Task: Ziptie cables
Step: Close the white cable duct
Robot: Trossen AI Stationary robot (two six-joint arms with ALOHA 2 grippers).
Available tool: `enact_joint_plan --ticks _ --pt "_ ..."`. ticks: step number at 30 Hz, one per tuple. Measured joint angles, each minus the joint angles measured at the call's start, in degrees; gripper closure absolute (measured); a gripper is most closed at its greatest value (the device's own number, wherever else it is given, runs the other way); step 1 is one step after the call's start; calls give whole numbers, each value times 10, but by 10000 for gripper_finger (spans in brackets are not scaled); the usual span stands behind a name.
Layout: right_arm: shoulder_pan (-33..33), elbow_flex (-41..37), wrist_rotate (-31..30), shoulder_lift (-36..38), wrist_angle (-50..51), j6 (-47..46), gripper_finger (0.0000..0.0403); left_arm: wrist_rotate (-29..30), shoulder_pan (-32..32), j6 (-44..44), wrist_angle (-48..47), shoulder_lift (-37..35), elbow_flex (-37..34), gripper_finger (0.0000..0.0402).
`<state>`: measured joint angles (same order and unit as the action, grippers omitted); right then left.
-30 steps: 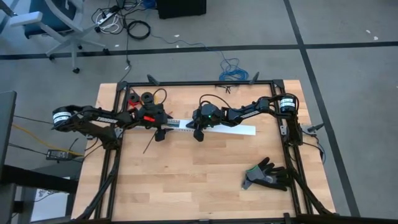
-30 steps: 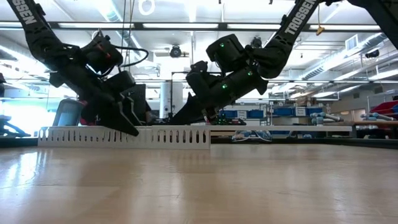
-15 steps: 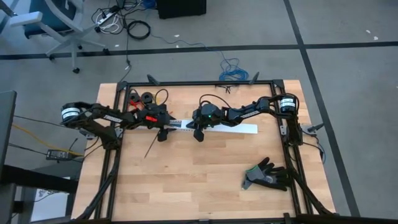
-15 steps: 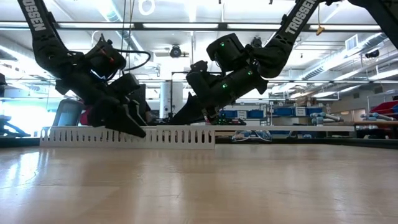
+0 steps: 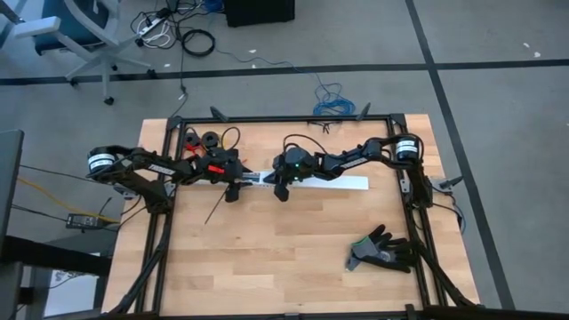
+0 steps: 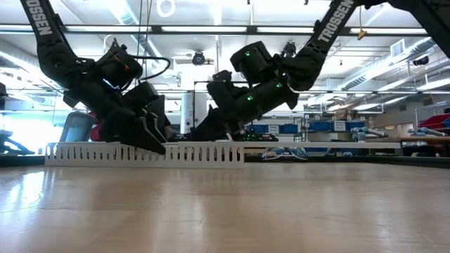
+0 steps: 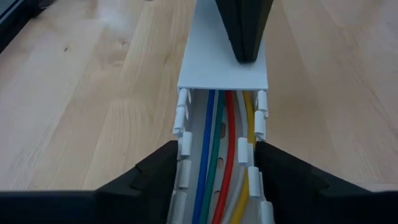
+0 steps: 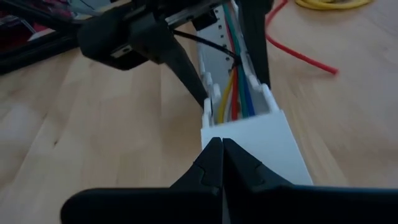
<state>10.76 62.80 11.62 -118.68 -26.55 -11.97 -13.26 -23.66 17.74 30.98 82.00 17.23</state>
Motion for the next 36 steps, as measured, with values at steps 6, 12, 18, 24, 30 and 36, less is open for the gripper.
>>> enact_joint_plan --ticks 6,12,18,24,30,36 --pt "2 51 4 -22 -13 61 403 -1 0 -2 2 0 0 188" --pt "-3 53 -43 60 9 128 403 -8 1 -4 7 1 1 188" --pt "-15 50 -107 143 229 131 403 -4 0 -4 5 0 1 188" --pt "-18 37 -121 139 330 78 403 -4 0 -4 5 0 1 188" --pt "-1 57 -21 22 156 45 403 -5 0 -6 4 0 1 188" --pt "6 119 -18 -24 106 90 403 -1 1 -8 5 0 1 188"
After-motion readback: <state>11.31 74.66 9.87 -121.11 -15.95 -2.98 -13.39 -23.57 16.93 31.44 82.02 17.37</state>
